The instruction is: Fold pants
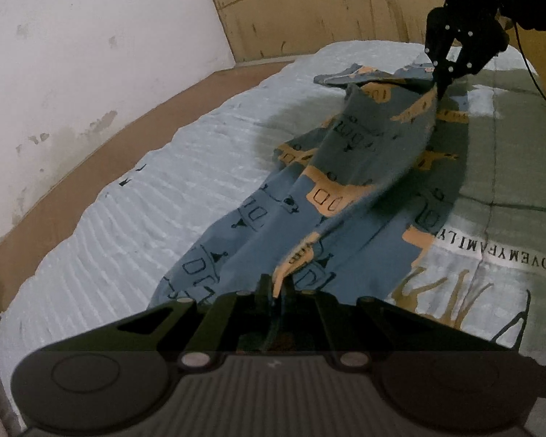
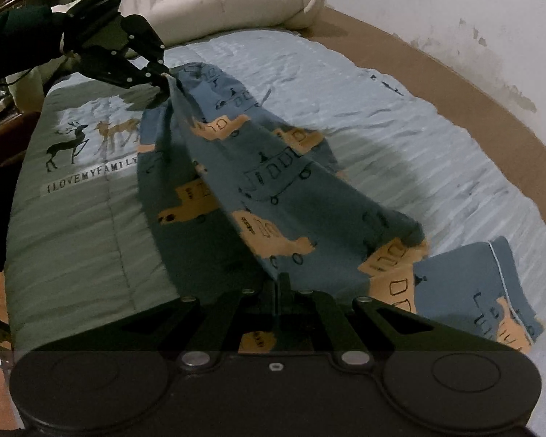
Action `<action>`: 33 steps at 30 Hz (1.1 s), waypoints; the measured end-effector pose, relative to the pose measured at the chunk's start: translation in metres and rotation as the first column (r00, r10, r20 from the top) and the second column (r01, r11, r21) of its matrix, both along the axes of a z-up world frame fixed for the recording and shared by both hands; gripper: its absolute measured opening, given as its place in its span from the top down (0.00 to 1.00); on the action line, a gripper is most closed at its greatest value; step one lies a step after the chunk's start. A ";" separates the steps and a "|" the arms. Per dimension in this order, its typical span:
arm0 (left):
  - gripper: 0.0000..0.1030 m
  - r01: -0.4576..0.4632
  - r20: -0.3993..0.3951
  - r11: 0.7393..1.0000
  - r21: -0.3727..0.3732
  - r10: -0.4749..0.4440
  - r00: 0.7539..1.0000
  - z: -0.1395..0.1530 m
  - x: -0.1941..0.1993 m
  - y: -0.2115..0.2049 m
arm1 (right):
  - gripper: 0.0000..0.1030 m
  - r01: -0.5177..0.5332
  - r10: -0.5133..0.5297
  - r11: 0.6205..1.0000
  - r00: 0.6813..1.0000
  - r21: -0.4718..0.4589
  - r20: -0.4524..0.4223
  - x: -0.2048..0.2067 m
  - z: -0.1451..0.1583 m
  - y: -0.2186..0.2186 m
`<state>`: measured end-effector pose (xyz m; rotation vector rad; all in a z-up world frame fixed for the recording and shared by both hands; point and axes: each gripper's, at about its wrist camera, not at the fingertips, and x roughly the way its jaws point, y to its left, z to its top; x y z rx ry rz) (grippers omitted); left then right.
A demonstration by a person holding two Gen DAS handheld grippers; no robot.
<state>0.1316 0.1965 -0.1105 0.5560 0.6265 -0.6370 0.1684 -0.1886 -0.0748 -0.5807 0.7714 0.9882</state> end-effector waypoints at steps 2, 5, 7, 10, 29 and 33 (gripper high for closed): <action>0.96 0.013 0.006 1.000 -0.011 -0.013 1.000 0.003 -0.005 0.002 | 1.00 -0.004 0.004 1.000 1.000 0.005 -0.007 -0.004 -0.002 0.002; 0.96 0.029 -0.002 0.999 -0.034 -0.029 1.000 0.006 -0.011 0.007 | 1.00 -0.017 0.017 1.000 1.000 0.016 -0.006 -0.010 0.003 0.002; 0.96 0.028 -0.019 0.999 -0.023 -0.029 0.999 0.001 -0.012 0.008 | 1.00 -0.030 0.031 0.999 0.999 0.019 -0.011 -0.015 0.005 0.001; 0.96 0.035 -0.031 0.999 -0.024 -0.035 0.999 -0.003 -0.011 0.009 | 1.00 -0.040 0.040 0.999 0.999 0.007 -0.025 -0.020 0.001 0.000; 0.79 0.102 -0.117 0.992 0.077 -0.092 0.989 -0.012 -0.017 0.008 | 0.96 -0.040 0.036 0.998 0.996 -0.040 -0.087 -0.031 -0.021 0.001; 0.57 0.070 -0.166 0.997 0.032 -0.064 0.984 -0.003 -0.022 0.014 | 0.85 -0.028 0.023 0.999 0.993 -0.044 -0.119 -0.030 -0.024 0.000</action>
